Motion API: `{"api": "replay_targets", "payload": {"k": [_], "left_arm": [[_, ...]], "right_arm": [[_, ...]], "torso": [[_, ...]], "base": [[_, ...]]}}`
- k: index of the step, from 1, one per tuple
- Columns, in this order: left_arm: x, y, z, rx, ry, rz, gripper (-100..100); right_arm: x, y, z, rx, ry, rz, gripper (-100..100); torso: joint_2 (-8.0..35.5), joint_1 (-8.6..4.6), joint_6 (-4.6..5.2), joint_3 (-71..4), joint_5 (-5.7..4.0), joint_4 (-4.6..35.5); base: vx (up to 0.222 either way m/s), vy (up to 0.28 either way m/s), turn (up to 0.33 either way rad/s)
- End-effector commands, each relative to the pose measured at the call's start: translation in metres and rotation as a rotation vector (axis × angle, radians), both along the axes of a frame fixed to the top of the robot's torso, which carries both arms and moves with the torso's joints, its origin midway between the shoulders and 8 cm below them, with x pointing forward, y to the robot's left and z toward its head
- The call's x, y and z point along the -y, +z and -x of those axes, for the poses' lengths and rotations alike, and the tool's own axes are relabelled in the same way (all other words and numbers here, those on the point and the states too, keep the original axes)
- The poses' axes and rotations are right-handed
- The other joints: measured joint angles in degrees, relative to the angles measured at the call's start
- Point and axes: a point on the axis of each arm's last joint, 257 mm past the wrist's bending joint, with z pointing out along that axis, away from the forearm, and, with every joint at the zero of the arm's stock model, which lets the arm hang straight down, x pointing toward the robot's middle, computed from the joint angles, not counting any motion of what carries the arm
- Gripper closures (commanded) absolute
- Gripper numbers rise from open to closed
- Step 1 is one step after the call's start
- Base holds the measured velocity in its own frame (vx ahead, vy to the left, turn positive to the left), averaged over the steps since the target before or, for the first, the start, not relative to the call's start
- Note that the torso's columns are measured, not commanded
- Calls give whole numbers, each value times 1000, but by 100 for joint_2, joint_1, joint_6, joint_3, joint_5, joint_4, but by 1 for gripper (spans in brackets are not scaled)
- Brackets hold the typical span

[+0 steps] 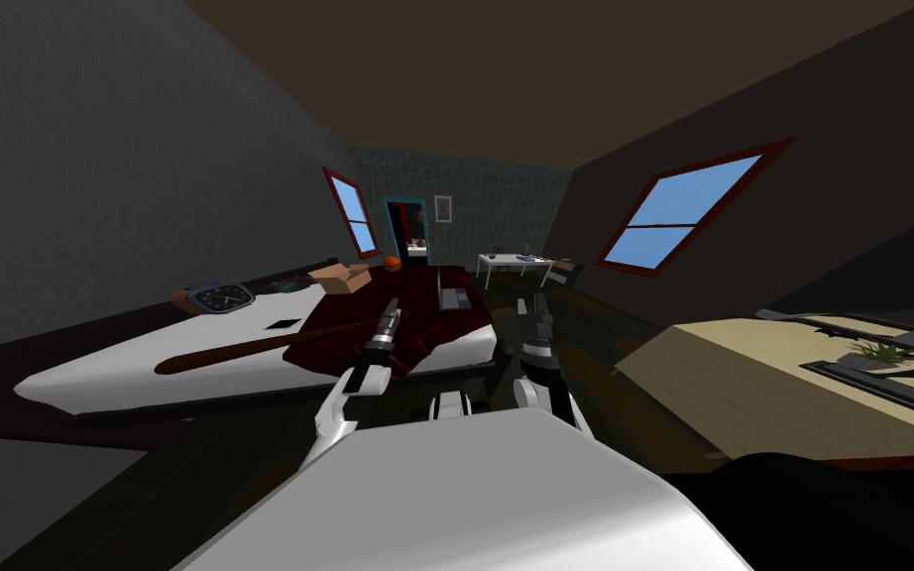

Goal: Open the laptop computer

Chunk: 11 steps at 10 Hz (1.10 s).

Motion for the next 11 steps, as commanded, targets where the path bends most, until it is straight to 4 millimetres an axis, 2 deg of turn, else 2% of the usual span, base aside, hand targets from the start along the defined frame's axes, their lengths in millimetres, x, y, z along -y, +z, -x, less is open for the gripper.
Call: {"api": "replay_targets", "payload": {"k": [1,3,4,5,6,8,11], "left_arm": [[3,-5,-20,-23,-3,-12,-100],[6,-16,-41,-62,-2,-24,-100],[8,-11,-45,-53,-7,-25,-100],[9,-19,-56,-79,-5,-31,-100],[11,-13,-59,-69,-8,-31,-100],[16,-21,-81,-109,-8,-41,-100],[22,-19,-98,-120,-13,-48,-100]], "right_arm": [[0,0,0,0,0,0,0],[0,0,0,0,0,0,0],[0,0,0,0,0,0,0],[0,0,0,0,0,0,0],[0,0,0,0,0,0,0],[0,0,0,0,0,0,0],[0,0,0,0,0,0,0]], "torso": [[-1,-6,-1,-1,-1,0],[1,-6,0,0,-2,0],[-1,-8,-1,0,-3,0],[0,-6,0,0,-2,0],[1,-6,0,0,-2,0],[-2,-5,0,-1,-1,0],[2,-6,0,1,-2,0]], "base": [[9,-34,26],[8,-37,43],[8,-35,30],[4,-35,46],[4,-27,19],[11,-37,52],[4,-34,25]]}}
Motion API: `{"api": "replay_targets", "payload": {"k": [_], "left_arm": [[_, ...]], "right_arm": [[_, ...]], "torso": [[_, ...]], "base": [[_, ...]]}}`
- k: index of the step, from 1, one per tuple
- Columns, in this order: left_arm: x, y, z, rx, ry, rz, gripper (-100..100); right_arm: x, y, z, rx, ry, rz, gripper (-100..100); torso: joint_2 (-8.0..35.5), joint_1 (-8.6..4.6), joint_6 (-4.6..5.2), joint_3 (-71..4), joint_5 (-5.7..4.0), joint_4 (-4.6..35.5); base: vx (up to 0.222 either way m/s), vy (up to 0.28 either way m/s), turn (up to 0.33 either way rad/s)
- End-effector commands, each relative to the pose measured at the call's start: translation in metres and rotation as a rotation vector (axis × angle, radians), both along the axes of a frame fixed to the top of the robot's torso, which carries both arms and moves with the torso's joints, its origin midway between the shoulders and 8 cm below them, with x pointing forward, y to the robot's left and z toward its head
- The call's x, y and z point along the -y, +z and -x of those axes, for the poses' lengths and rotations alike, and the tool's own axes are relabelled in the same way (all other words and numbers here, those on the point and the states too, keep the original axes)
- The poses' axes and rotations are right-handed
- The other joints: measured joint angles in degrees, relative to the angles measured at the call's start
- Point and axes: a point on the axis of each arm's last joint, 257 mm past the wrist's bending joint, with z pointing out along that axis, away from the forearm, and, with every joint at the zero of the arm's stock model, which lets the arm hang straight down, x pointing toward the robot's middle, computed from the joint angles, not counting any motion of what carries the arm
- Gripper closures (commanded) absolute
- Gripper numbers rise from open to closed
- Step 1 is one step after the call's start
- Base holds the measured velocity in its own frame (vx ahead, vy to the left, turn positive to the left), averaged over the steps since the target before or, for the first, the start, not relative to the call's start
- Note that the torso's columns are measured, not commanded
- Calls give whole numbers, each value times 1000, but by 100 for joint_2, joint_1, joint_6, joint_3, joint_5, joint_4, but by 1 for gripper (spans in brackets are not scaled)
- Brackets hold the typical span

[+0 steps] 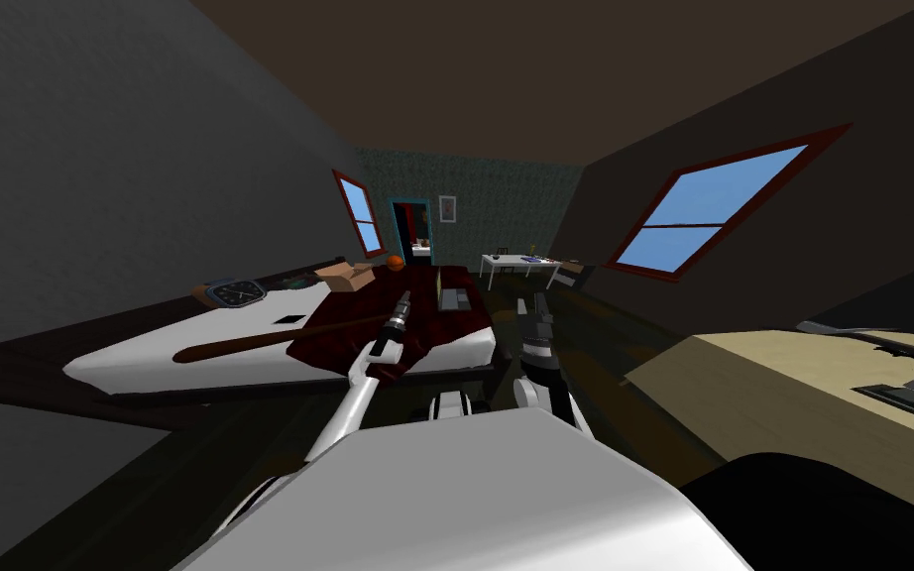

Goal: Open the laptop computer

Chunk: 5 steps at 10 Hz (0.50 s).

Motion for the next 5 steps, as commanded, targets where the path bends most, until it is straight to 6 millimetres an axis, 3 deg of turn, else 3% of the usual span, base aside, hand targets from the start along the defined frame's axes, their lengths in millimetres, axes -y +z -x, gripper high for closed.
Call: {"api": "replay_targets", "payload": {"k": [1,5], "left_arm": [[6,-1,-21,-24,-2,-8,-100],[16,1,-44,-53,-7,-19,-100]], "right_arm": [[0,0,0,0,0,0,0],[0,0,0,0,0,0,0]], "torso": [[0,4,0,0,1,0],[-2,-1,0,-1,0,-1]], "base": [[5,-27,53],[3,-30,29]]}}
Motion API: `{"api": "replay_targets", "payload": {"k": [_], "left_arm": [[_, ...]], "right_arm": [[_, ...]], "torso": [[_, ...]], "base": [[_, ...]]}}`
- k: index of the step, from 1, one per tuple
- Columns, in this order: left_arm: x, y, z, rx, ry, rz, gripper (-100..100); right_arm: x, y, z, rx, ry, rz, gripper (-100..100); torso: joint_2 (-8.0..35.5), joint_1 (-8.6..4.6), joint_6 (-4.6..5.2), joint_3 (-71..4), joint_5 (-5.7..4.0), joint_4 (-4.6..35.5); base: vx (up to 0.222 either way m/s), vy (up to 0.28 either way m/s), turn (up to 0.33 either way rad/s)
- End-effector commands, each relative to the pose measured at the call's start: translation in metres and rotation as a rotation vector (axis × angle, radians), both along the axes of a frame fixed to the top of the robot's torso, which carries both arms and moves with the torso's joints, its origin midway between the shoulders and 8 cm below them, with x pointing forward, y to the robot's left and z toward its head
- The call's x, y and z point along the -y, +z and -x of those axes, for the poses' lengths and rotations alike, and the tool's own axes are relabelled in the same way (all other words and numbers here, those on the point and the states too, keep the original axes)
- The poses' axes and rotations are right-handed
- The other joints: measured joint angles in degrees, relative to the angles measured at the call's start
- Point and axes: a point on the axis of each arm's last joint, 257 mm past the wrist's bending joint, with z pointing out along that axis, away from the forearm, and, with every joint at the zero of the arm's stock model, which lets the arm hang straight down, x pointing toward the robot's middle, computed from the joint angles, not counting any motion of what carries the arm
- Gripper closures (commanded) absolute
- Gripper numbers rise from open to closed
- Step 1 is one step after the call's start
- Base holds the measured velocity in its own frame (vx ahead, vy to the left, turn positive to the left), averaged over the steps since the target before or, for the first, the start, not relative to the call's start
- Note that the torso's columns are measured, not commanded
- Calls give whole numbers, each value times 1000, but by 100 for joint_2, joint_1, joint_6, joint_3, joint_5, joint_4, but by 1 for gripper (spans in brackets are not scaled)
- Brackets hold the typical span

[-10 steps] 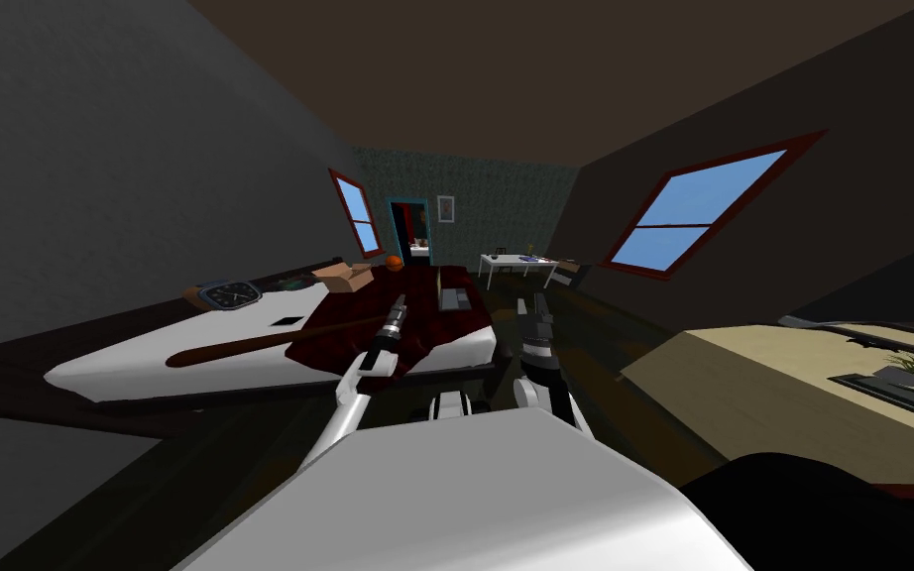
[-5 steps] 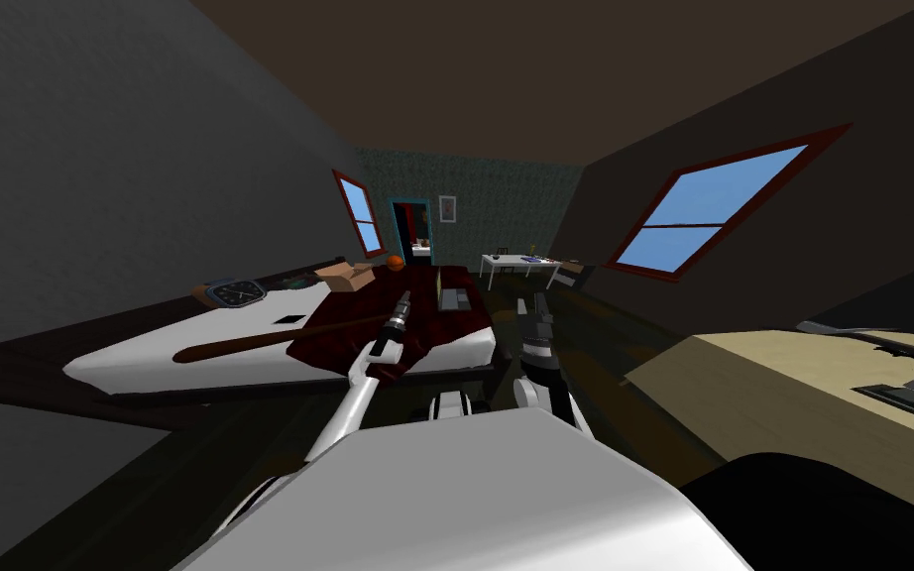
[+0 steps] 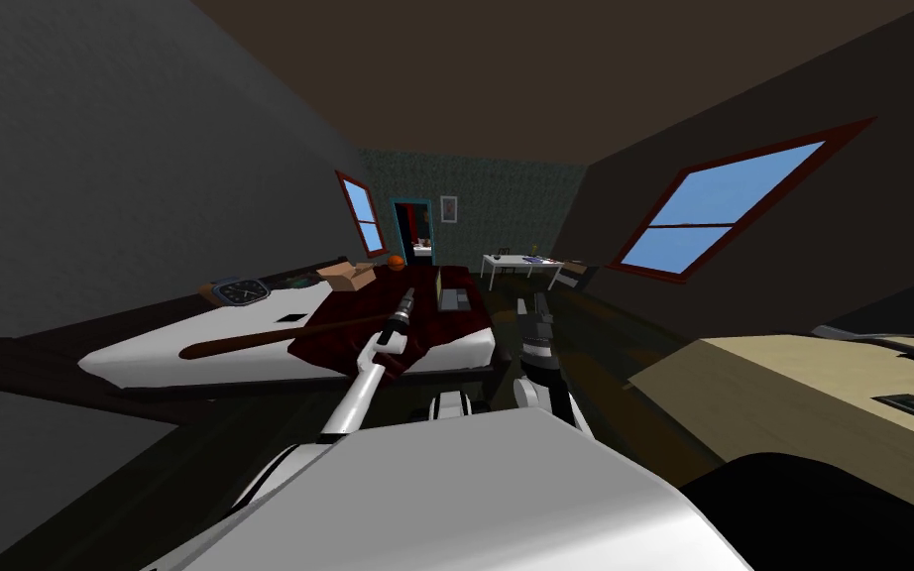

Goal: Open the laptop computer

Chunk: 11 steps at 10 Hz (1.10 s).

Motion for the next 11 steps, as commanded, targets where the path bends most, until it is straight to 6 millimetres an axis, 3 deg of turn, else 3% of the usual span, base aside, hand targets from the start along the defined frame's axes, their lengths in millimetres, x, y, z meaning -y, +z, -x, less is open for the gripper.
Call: {"api": "replay_targets", "payload": {"k": [1,4,11], "left_arm": [[6,-2,-15,-20,-3,-7,-100],[19,-4,-43,-72,-7,-20,-100],[52,2,-85,-146,-27,-42,-100]], "right_arm": [[0,0,0,0,0,0,0],[0,0,0,0,0,0,0],[0,0,0,0,0,0,0]], "torso": [[-1,0,0,-1,0,0],[-1,-4,0,-1,-1,0],[0,0,0,0,0,0]], "base": [[5,-25,19],[8,-42,51],[4,-34,36]]}}
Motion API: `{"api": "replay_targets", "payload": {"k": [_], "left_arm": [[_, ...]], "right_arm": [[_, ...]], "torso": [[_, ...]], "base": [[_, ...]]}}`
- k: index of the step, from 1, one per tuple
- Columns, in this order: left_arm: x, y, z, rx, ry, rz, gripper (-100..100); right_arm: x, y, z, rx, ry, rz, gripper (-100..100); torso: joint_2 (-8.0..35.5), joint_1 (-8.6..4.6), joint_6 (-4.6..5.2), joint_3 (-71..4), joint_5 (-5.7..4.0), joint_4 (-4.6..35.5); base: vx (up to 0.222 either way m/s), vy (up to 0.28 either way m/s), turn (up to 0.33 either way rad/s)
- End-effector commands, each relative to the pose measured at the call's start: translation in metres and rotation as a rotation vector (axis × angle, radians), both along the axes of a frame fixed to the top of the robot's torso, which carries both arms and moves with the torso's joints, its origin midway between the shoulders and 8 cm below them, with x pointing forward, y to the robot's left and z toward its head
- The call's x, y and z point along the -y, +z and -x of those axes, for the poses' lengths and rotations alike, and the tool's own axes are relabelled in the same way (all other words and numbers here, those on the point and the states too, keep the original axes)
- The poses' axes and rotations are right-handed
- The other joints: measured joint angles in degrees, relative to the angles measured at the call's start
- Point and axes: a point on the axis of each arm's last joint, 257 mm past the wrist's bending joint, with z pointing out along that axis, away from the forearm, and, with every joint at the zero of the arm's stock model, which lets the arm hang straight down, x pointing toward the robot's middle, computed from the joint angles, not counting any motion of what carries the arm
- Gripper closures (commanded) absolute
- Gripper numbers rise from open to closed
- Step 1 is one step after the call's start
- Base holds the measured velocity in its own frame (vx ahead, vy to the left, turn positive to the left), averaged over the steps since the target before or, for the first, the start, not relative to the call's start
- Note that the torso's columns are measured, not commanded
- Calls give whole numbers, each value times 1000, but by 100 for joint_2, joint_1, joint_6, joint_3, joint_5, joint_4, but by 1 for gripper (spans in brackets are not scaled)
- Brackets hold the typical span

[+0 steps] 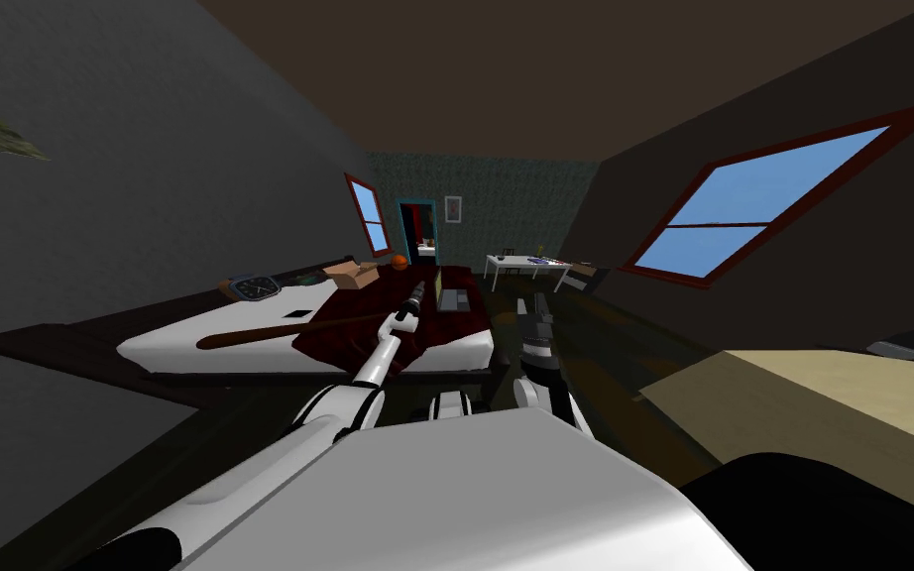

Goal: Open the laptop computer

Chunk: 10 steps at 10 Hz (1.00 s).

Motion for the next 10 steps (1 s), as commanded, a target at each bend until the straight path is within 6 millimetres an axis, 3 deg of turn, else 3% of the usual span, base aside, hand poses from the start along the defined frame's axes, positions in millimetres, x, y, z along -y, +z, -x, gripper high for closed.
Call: {"api": "replay_targets", "payload": {"k": [1,8,10], "left_arm": [[15,-1,-15,-44,-8,-11,-100],[51,4,-33,-97,-37,-18,-100],[46,4,-32,-94,-34,-19,-100]], "right_arm": [[0,0,0,0,0,0,0],[0,0,0,0,0,0,0],[0,0,0,0,0,0,0]], "torso": [[-1,-2,1,-1,-1,0],[1,1,0,0,0,0],[0,4,0,0,1,0]], "base": [[2,-40,40],[2,-25,24],[0,-4,2]]}}
